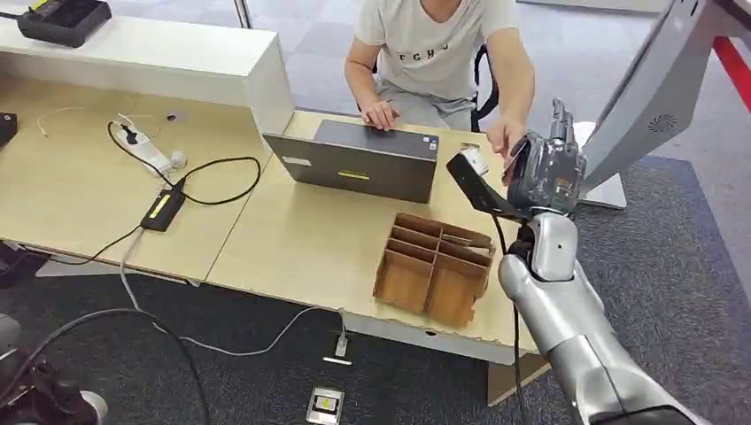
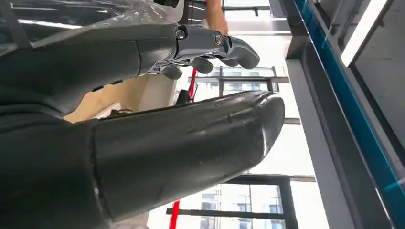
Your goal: Pass the card to the sensor for recognition and then transmit it.
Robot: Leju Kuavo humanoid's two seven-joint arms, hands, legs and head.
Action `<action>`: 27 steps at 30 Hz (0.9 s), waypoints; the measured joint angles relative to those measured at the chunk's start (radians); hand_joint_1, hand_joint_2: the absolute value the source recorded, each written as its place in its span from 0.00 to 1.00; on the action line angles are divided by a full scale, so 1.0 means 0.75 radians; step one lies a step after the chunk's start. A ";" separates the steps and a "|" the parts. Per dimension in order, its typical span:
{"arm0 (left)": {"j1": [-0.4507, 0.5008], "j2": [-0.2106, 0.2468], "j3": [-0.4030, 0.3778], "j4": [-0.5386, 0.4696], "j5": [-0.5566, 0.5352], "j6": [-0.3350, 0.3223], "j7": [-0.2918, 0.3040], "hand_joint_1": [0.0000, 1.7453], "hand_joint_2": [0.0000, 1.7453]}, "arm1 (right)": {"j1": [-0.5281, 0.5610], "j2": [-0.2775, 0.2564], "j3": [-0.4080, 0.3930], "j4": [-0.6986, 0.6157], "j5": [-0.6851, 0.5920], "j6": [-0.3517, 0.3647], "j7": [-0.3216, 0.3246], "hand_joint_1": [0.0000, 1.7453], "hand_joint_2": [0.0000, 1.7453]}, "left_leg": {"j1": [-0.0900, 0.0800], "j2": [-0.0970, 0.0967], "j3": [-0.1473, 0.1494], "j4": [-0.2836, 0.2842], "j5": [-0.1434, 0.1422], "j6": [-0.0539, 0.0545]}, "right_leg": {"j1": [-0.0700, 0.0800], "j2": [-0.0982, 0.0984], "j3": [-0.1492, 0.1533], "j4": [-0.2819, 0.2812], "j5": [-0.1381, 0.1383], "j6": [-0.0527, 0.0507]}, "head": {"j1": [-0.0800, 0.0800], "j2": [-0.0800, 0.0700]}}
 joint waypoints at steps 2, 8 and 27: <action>-0.005 0.011 -0.006 0.006 0.002 0.000 0.005 0.00 0.00 | -0.002 -0.007 0.006 0.011 0.001 0.000 0.015 1.00 1.00 | 0.000 0.000 0.000 0.000 0.000 0.000 | 0.000 0.000 0.000 0.000 0.000 0.000 | -0.001 0.000; -0.031 0.039 -0.031 0.024 0.006 0.000 0.016 0.00 0.00 | -0.014 -0.042 0.008 0.034 0.010 0.001 0.043 1.00 1.00 | 0.000 0.000 -0.001 0.000 0.000 0.000 | 0.000 0.000 0.000 0.000 0.000 0.000 | -0.001 0.000; -0.069 0.059 -0.073 0.075 0.036 0.000 0.030 0.00 0.00 | -0.020 -0.137 -0.007 -0.015 0.064 -0.002 0.035 0.00 1.00 | 0.000 0.000 0.000 0.000 0.000 0.000 | 0.000 0.001 -0.001 0.000 0.000 0.000 | -0.001 0.000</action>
